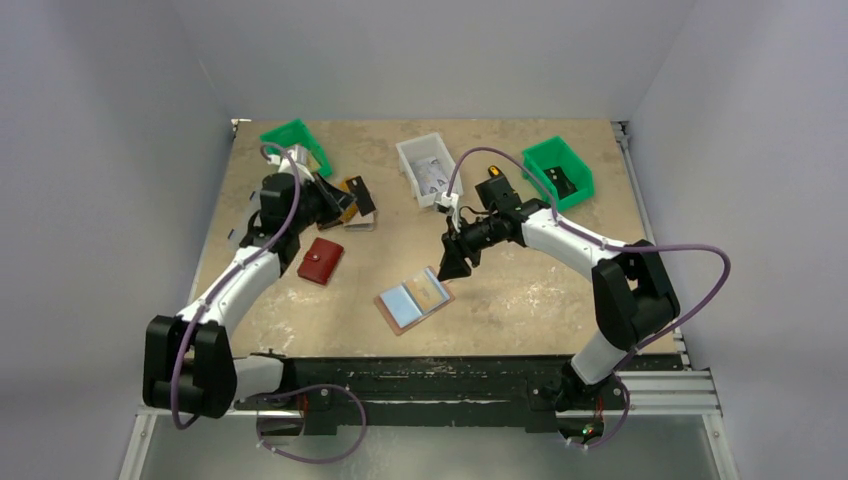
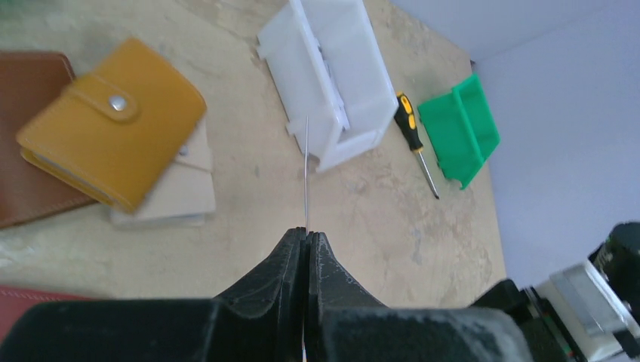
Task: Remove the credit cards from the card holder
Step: Place the credit card in the storage box.
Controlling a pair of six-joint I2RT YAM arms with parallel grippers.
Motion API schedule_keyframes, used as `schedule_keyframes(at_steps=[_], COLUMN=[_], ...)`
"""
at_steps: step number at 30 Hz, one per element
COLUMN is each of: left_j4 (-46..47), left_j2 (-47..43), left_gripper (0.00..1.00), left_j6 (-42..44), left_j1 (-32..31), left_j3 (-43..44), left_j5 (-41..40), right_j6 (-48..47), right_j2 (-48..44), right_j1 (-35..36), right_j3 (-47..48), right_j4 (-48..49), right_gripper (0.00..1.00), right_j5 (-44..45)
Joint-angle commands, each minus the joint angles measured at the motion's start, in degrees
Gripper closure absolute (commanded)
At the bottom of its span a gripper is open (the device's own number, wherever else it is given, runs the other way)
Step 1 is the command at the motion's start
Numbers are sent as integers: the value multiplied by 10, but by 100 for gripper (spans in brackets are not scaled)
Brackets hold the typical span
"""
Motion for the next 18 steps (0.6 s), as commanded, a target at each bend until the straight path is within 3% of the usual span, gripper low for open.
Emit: schedule_keyframes(at_steps=[1, 12, 18], left_j4=[4, -38, 66], left_j2=[52, 174, 185], left_gripper=[100, 100, 100], left_j6=[38, 74, 12], left_j1=[44, 121, 110], left_j3=[72, 227, 191], left_j5=[42, 69, 173], right_j6=[-14, -19, -25], right_j2=[-22, -26, -65], right_j1=[-5, -7, -83], right_j3=[20, 25, 35], right_j4=[-10, -17, -29], right_gripper=[48, 48, 47], right_j5=[-19, -21, -24])
